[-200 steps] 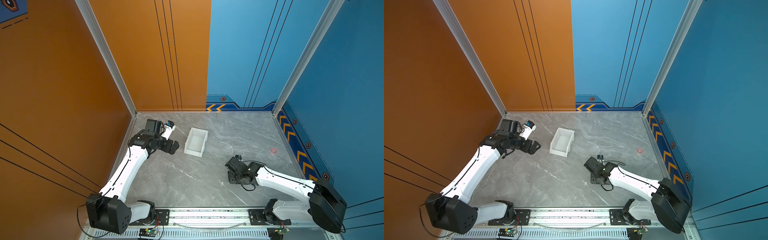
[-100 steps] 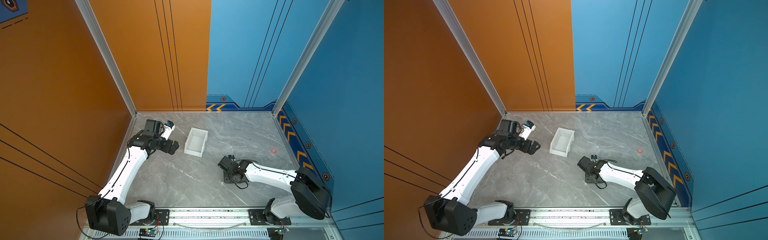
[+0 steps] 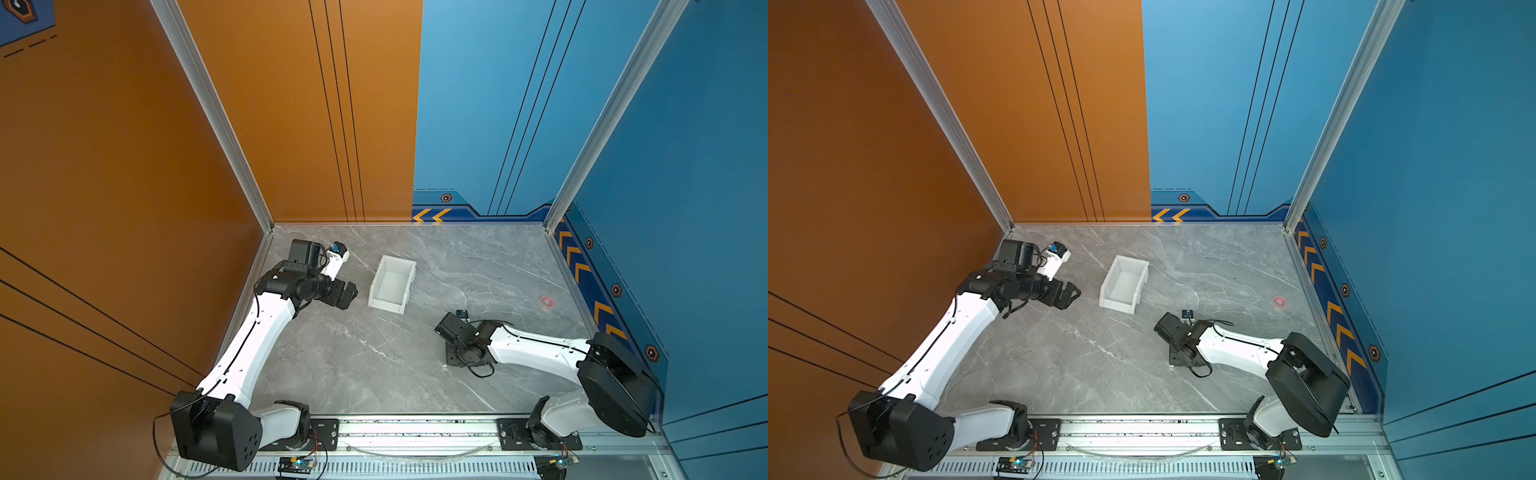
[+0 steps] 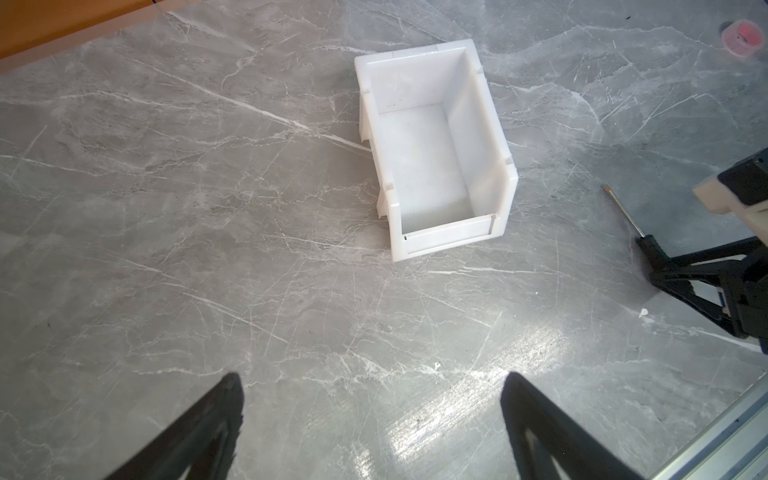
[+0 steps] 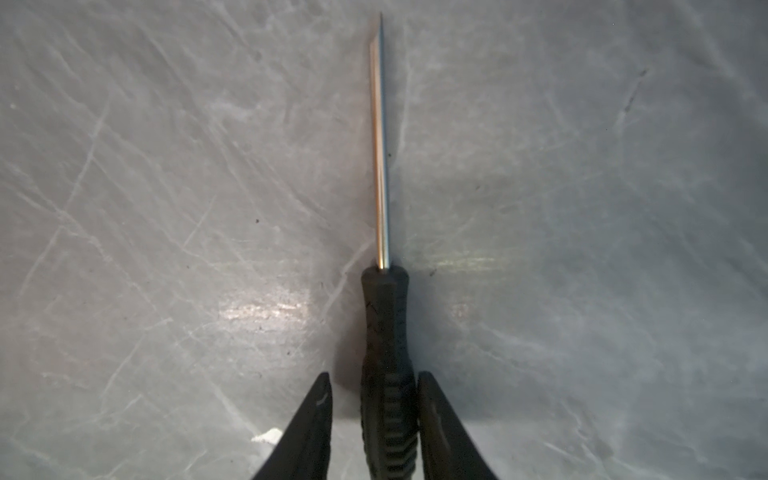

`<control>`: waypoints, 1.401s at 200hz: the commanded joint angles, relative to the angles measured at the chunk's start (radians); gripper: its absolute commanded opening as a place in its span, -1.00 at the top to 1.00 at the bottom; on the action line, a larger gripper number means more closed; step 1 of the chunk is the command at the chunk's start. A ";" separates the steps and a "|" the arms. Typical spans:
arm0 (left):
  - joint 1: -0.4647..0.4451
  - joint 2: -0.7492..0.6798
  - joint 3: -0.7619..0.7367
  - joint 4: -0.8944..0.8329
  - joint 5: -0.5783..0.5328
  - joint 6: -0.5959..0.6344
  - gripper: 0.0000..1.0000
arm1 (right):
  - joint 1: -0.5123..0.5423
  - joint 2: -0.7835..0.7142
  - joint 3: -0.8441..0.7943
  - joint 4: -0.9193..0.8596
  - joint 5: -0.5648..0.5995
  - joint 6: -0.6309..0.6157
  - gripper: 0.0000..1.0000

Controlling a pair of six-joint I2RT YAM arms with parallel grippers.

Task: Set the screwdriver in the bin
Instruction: 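Close the right gripper on the screwdriver handle and lift it, then carry the screwdriver with the right gripper over the white bin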

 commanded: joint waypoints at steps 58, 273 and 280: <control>0.015 -0.033 -0.026 -0.022 0.024 -0.011 -0.96 | -0.007 0.023 -0.053 0.018 -0.013 0.034 0.37; 0.084 -0.092 -0.041 -0.021 -0.058 -0.041 -0.96 | -0.051 0.013 0.445 -0.174 -0.045 -0.165 0.78; 0.087 -0.092 -0.039 -0.022 -0.059 -0.045 -0.96 | -0.052 0.036 0.479 -0.176 -0.049 -0.174 0.77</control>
